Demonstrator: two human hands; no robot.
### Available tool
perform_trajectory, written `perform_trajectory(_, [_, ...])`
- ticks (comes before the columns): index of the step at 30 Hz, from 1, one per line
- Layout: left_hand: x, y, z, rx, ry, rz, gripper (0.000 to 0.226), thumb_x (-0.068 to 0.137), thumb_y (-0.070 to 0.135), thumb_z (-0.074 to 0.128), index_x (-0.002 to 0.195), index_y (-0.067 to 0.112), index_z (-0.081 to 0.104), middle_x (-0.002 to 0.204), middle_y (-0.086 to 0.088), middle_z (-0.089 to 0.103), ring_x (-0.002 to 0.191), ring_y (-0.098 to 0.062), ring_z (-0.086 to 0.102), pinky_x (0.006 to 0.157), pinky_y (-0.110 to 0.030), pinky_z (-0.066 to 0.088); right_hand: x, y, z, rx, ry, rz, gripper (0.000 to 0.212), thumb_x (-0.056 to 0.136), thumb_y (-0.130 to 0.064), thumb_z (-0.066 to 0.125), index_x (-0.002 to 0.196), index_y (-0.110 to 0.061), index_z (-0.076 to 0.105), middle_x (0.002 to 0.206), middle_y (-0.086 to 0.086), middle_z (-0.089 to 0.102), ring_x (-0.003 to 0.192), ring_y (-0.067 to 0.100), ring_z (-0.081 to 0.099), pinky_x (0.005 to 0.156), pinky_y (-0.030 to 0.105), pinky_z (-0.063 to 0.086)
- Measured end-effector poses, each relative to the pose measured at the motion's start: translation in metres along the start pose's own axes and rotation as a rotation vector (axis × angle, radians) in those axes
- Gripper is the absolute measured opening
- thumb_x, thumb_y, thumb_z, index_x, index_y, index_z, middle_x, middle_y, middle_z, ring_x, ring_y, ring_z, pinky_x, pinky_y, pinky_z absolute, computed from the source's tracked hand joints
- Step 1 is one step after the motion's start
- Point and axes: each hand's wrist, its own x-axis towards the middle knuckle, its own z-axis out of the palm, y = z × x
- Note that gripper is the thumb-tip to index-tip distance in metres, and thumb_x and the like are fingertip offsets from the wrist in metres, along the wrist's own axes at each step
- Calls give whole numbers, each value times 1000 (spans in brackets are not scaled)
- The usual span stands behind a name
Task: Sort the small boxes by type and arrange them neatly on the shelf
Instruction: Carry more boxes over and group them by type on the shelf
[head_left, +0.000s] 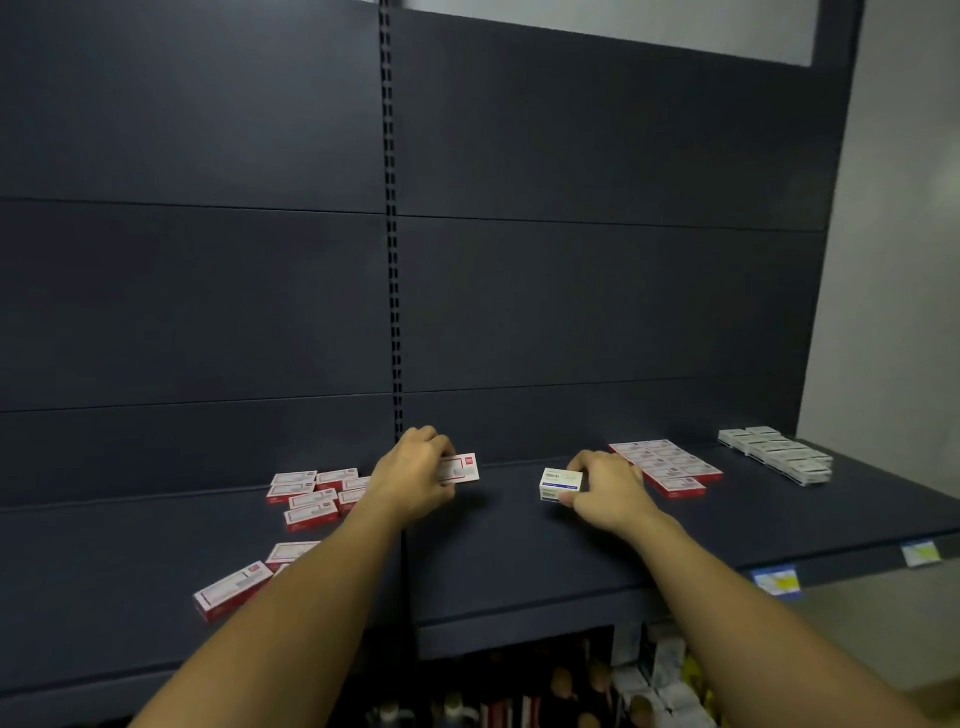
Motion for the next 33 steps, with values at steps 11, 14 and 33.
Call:
perform_trajectory(11, [-13, 91, 19, 15, -24, -38, 40, 79, 29, 73, 117, 21, 61, 114, 5, 52, 111, -17, 48, 85, -36, 51, -29, 79, -49, 8, 27, -8, 22, 79, -33, 74, 98, -27, 64, 105, -7, 67, 108, 18, 57, 90, 33, 33])
perform_trajectory(14, [-15, 116, 23, -3, -27, -58, 40, 79, 28, 73, 117, 20, 62, 114, 4, 52, 112, -18, 48, 87, -39, 52, -36, 97, -57, 4, 45, -30, 20, 78, -36, 75, 91, -30, 61, 96, -10, 64, 106, 18, 59, 89, 33, 34])
perform_trajectory(33, [80, 233, 88, -70, -33, 74, 38, 79, 28, 72, 115, 19, 63, 110, 5, 53, 109, -17, 50, 84, -37, 52, -11, 235, -105, -80, 105, 100, 29, 79, -39, 75, 104, -29, 67, 108, -6, 69, 110, 20, 58, 97, 38, 40])
